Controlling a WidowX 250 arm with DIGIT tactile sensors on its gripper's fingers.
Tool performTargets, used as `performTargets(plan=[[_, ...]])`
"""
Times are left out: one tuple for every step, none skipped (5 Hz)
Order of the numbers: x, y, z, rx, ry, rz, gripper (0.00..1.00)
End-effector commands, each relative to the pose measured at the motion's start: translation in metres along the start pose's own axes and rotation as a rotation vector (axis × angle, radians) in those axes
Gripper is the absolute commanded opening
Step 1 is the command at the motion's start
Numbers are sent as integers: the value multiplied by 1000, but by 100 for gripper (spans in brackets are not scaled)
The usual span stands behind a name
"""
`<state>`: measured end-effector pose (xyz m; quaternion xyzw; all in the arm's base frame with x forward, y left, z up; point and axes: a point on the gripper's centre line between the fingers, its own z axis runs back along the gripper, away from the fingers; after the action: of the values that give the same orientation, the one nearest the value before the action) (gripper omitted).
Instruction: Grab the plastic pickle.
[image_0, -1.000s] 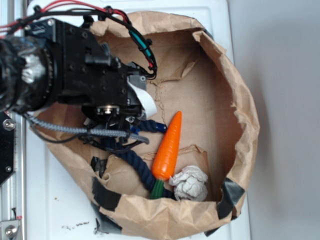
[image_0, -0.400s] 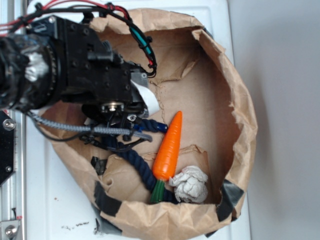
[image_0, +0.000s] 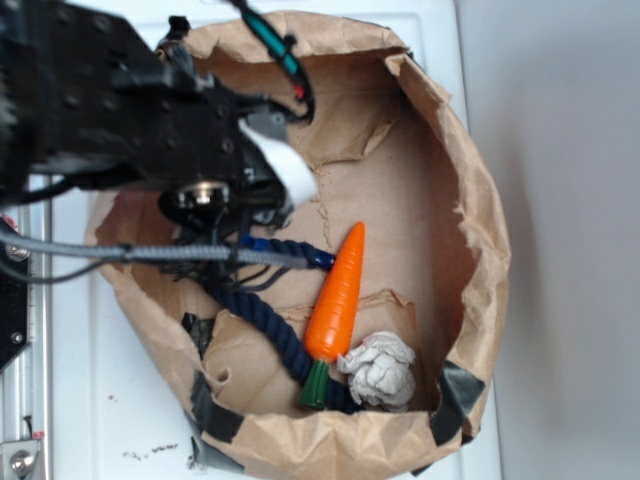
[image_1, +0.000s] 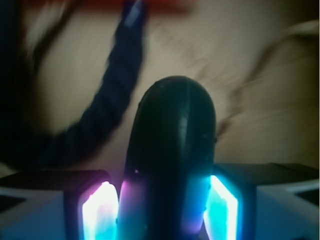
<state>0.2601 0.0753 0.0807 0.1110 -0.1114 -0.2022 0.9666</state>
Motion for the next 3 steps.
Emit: performTargets(plan=[[20,-28,71,-33,182,310,0],[33,-47,92,-10,263,343,0],[38,-59,116,-58,324,300,0]])
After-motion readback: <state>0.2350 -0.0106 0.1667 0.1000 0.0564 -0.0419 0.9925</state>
